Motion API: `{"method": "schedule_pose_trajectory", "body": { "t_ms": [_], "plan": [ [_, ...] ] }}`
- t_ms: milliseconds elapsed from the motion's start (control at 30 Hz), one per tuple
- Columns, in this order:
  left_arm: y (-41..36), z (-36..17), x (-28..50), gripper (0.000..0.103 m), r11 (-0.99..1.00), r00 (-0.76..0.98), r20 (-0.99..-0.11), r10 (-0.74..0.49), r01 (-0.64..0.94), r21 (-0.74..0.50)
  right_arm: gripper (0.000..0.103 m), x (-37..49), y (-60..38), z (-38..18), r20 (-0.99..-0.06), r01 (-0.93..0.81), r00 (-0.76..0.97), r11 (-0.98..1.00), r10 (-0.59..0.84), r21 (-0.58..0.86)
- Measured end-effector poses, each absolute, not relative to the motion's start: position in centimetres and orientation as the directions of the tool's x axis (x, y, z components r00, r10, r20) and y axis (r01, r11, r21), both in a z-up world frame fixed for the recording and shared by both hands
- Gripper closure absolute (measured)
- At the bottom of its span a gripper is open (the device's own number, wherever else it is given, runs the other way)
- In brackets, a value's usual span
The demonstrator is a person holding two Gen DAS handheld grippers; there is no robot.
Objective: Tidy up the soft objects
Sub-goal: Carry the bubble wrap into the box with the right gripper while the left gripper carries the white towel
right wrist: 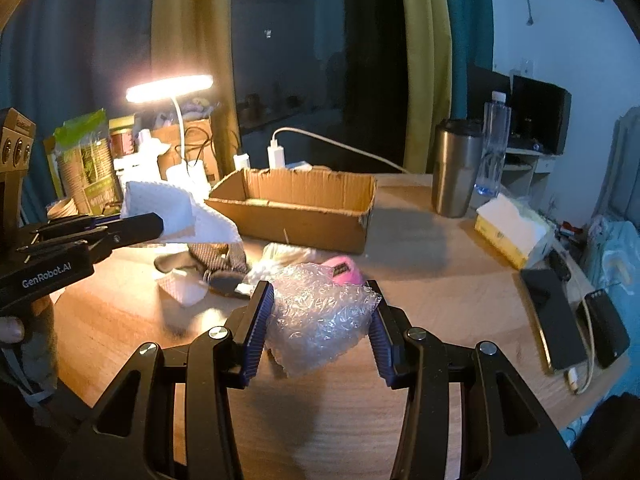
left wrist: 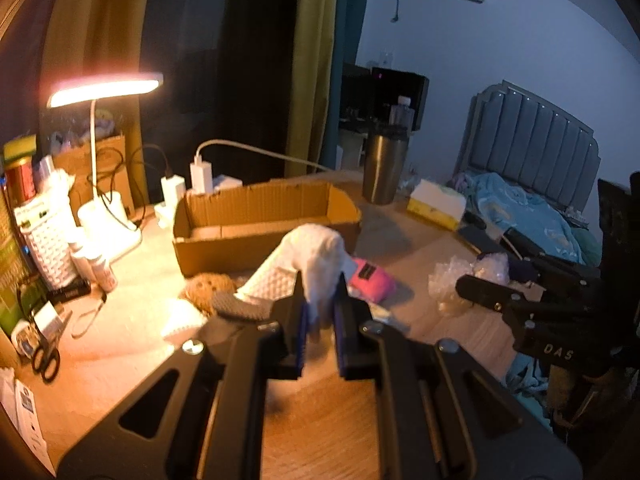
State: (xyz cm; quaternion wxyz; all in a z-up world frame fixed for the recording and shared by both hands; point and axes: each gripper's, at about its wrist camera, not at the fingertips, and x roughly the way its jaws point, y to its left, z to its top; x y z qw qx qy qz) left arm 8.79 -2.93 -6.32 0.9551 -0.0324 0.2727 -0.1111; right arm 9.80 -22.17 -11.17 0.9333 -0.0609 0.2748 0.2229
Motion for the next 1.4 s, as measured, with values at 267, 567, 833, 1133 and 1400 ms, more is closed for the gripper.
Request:
{"method": "schedule_pose_trajectory", "body": {
  "t_ms": [267,567,833,1133,1400],
  "plan": [
    [-2.4,-3.8,10.2,0.092,0.972,0.852,-0.466,-0.236,0.207,-0.115,0.055,11.3,-22.1,-9.2,-0.518,-0.433,0.772,0.902,0.368,-0.004],
    [-1.8,-1.4,12.9,0.092,0.970,0.866,-0.437,-0.243,0.220,-0.101,0.055,14.2,-21.8,-7.5,-0.502,-0.421,0.784,0.907,0.365,0.001],
    [-1.2,0.2,15.7,0.092,0.969,0.881,-0.404,-0.246,0.222,-0.106,0.055,17.4,-21.3,-5.8,-0.481,-0.423,0.796,0.906,0.369,-0.005],
    [-0.3,0.5,19.1,0.092,0.964,0.884,-0.385,-0.265,0.230,-0.133,0.055,20.8,-20.3,-4.2,-0.458,-0.423,0.809,0.906,0.367,-0.021],
    [-0.1,-1.1,22.2,0.092,0.957,0.866,-0.410,-0.288,0.246,-0.153,0.055,23.9,-19.1,-4.7,-0.478,-0.429,0.797,0.903,0.370,-0.014]
  ]
}}
